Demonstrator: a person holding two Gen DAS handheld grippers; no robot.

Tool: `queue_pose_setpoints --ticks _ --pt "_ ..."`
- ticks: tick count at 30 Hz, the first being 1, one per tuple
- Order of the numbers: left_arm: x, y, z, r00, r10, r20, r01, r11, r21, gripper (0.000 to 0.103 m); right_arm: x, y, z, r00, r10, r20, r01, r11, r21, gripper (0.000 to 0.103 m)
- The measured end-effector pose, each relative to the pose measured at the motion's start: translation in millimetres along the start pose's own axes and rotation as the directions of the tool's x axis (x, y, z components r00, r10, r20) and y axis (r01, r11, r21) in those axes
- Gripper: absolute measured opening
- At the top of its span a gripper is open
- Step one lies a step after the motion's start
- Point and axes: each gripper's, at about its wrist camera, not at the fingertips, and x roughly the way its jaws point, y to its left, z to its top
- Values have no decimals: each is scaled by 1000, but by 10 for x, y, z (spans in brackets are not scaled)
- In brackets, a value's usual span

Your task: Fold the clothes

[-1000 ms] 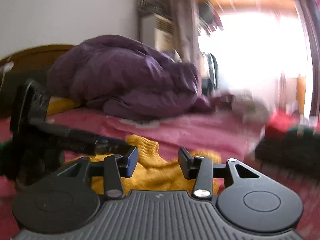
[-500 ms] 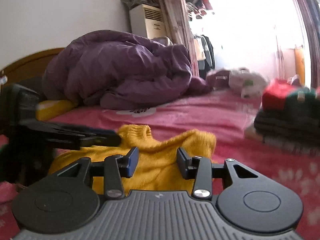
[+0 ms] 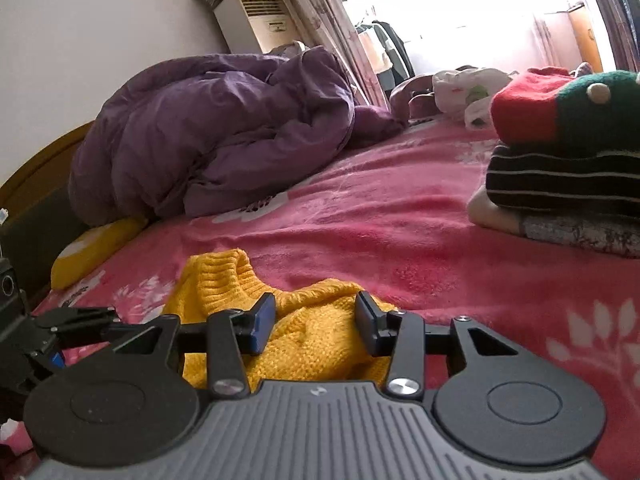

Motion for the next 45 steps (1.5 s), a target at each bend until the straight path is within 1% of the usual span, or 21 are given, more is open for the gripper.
queue_pose_setpoints --ticks 3,4,7,10,14,16,18,19,20,22,25,26,28,30,32,35,37,38,40,42,45 --pt "-178 -56 51 998 25 52 -25 1000 -4 51 -241 165 0 996 -31 78 34 998 -46 43" --pt "-250 -85 79 997 31 73 -30 999 -11 51 -337 245 5 995 -39 90 46 996 -75 44" --pt "-447 -171 137 992 50 117 -45 998 -44 51 -656 593 -54 992 -55 117 79 974 -214 44" --pt "-515 -276 121 993 64 101 -60 997 -43 51 -900 983 -195 992 -58 112 92 939 -330 44" --pt "-433 -383 49 996 65 56 -64 998 -16 51 -989 1251 -416 994 -69 89 96 929 -357 45" --pt "-299 -379 -15 997 72 18 -72 997 -12 51 -919 1239 -487 993 -87 85 112 930 -349 44" --pt "-140 -329 -91 998 60 -13 -61 998 -22 51 -787 1131 -574 990 -128 56 139 936 -324 44" --pt "-84 -310 -96 998 58 -11 -58 998 -24 51 -729 1067 -618 989 -144 42 150 940 -306 45" --pt "-62 -286 -104 999 52 -9 -52 998 -28 52 -702 986 -652 989 -143 36 147 952 -270 45" --pt "-38 -240 -114 999 39 -8 -39 998 -44 53 -687 940 -633 990 -137 32 141 958 -251 45" --pt "-160 -181 -37 1000 2 8 -1 995 -98 52 -677 919 -559 992 -129 15 129 965 -230 46" --pt "-216 -155 -3 1000 -13 17 15 993 -121 52 -717 937 -518 992 -119 32 124 966 -227 45" --pt "-306 -127 88 997 41 60 -33 992 -124 52 -794 975 -437 992 -105 69 118 967 -226 44" --pt "-296 -126 159 993 92 77 -86 993 -83 52 -837 1022 -368 986 -117 120 145 955 -259 46" --pt "-230 -89 215 990 104 97 -96 992 -77 52 -802 1030 -319 984 -114 137 150 945 -289 46" --pt "-13 52 216 993 77 84 -69 993 -93 52 -613 972 -260 986 -106 130 143 938 -317 46" --pt "169 138 141 998 60 19 -58 993 -104 52 -484 910 -249 988 -101 119 134 939 -316 46" --pt "261 180 102 999 51 -14 -52 993 -110 53 -416 859 -263 990 -103 99 129 945 -301 46" --pt "306 216 95 999 43 -28 -46 991 -125 53 -278 720 -308 994 -106 41 112 962 -248 46" --pt "320 224 84 999 41 -35 -46 990 -136 55 -251 624 -324 995 -91 37 96 973 -209 45" --pt "316 151 76 997 63 -43 -67 991 -113 55 -235 617 -339 996 -91 21 93 977 -194 45"
